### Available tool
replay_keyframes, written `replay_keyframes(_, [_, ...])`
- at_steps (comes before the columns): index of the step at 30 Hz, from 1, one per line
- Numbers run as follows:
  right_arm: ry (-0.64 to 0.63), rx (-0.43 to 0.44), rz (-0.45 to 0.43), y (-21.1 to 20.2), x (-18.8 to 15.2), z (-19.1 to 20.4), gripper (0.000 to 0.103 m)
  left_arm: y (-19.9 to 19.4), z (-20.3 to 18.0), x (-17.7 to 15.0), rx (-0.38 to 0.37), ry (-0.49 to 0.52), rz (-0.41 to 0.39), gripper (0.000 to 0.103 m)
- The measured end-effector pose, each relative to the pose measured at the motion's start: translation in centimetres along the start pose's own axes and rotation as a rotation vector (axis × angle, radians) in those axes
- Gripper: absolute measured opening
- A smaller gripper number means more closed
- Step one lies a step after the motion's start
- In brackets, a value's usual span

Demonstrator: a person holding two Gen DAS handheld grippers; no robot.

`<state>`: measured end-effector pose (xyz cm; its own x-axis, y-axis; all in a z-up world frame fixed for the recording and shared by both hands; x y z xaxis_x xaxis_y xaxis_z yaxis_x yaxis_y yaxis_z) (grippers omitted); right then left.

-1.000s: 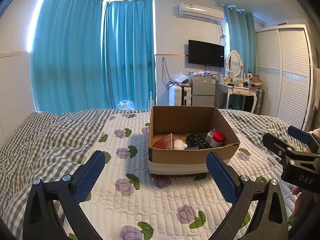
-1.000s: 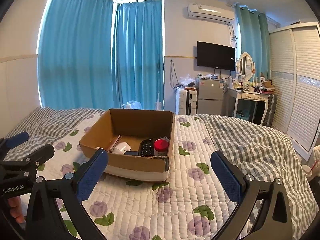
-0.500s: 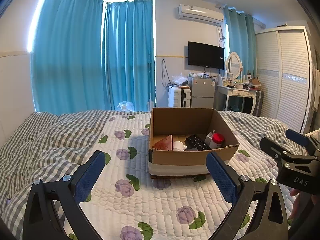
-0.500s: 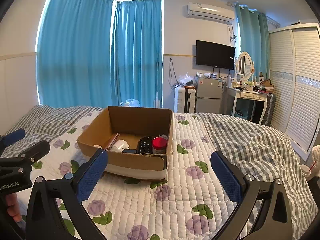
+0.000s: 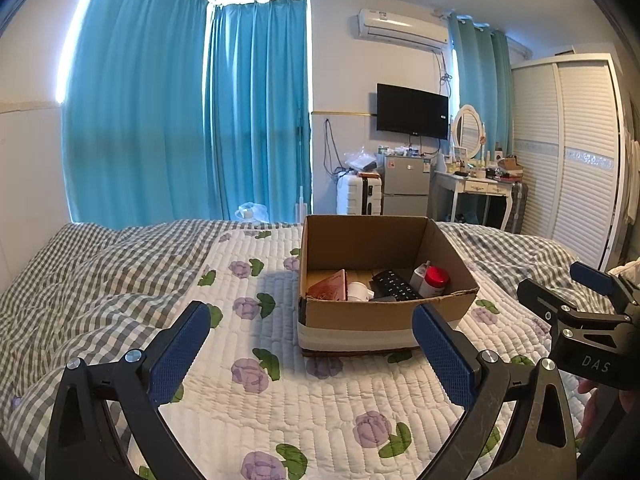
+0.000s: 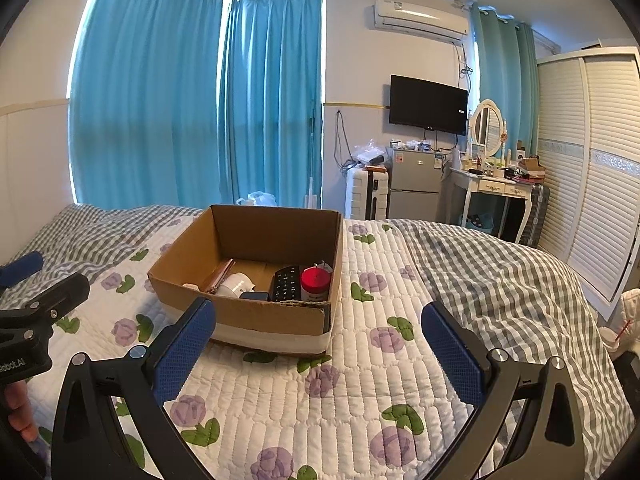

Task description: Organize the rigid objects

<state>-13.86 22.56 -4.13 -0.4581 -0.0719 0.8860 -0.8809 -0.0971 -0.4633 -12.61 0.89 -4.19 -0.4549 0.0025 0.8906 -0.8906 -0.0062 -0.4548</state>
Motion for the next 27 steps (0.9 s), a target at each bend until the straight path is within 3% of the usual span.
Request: replay_keyframes(27, [-0.002,-0.01,0.014,0.09,-0.25,-0.12,0.103,0.2,0.1,-0.33,0.02,0.009,0.011,0.103])
Point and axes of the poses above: each gripper's, at about its wrist camera, not at the fingertips, and y roughly the way its jaws point, z to its left, x to its top, the point moved 6 cm from there along y, roughly the way its jaws point, and after that the axes turned 6 degrees about z, right-handed, at the moved point
